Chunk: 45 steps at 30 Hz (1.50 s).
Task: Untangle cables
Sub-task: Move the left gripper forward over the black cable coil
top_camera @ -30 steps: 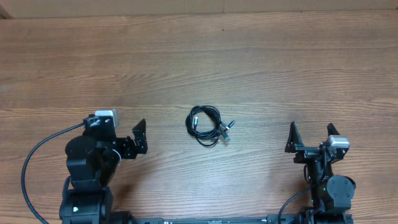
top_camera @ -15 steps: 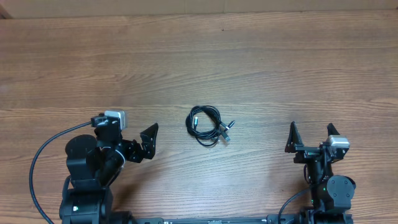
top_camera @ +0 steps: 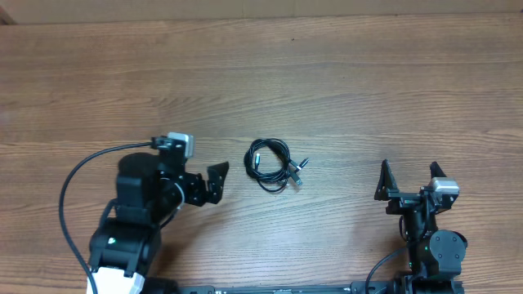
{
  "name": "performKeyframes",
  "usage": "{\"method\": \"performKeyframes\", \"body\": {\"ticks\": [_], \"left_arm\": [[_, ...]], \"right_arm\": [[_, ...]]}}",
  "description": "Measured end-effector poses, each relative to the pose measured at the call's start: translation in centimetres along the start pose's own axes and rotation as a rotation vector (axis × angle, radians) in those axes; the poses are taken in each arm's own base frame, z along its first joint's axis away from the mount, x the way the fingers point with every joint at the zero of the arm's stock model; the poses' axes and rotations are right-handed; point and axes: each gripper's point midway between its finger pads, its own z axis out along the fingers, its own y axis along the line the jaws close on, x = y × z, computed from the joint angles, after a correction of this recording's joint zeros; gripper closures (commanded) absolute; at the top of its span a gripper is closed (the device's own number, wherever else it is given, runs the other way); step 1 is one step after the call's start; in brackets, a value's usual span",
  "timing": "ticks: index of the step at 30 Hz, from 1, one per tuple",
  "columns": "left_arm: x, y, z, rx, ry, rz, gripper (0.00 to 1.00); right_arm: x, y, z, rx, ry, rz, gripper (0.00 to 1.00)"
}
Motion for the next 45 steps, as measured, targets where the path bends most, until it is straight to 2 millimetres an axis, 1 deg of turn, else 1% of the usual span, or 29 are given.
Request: {"method": "performKeyframes", "body": {"ticks": [3, 6, 8, 9, 13, 18, 19, 24, 29, 32, 35, 39, 42, 45], "left_arm": [[0.7, -0.6, 0.8, -0.007, 0.034, 0.015, 0.0], [1.9, -1.2, 2.0, -0.017, 0.091, 0.025, 0.0], [2.9, -1.3, 3.0, -0.035, 0.141, 0.027, 0.0], [3.8, -1.3, 3.8, -0.051, 0.183, 0.022, 0.0], [5.6, -0.4, 5.5, -0.113, 0.266, -0.026, 0.0], [7.0, 0.5, 7.2, -0.166, 0.358, -0.074, 0.0], [7.1, 0.5, 7.5, -0.169, 0.372, -0.076, 0.0], [7.0, -0.9, 9.2, -0.155, 0.41, -0.047, 0.0], [8.0, -0.6, 10.0, -0.174, 0.443, -0.087, 0.0], [8.2, -0.5, 11.0, -0.183, 0.441, -0.127, 0.0], [8.2, -0.7, 11.7, -0.181, 0.433, -0.151, 0.0], [8.5, -1.6, 12.9, -0.16, 0.426, -0.145, 0.0], [8.4, -2.1, 13.5, -0.15, 0.412, -0.156, 0.0], [7.7, -2.3, 13.8, -0.14, 0.383, -0.165, 0.0]], "right_arm": [[0.0, 0.0, 0.0, 0.0, 0.0, 0.0, 0.0], [0.0, 0.0, 0.0, 0.0, 0.0, 0.0, 0.0], [0.0, 0.0, 0.0, 0.0, 0.0, 0.0, 0.0], [0.0, 0.0, 0.0, 0.0, 0.0, 0.0, 0.0], [0.0, 0.0, 0.0, 0.0, 0.0, 0.0, 0.0], [0.0, 0.0, 0.0, 0.0, 0.0, 0.0, 0.0], [0.0, 0.0, 0.0, 0.0, 0.0, 0.0, 0.0], [0.0, 0.0, 0.0, 0.0, 0.0, 0.0, 0.0], [0.0, 0.0, 0.0, 0.0, 0.001, 0.0, 0.0], [0.0, 0.0, 0.0, 0.0, 0.0, 0.0, 0.0], [0.0, 0.0, 0.0, 0.0, 0.0, 0.0, 0.0], [0.0, 0.0, 0.0, 0.0, 0.0, 0.0, 0.0], [0.0, 0.0, 0.0, 0.0, 0.0, 0.0, 0.0], [0.0, 0.0, 0.0, 0.0, 0.001, 0.0, 0.0]]}}
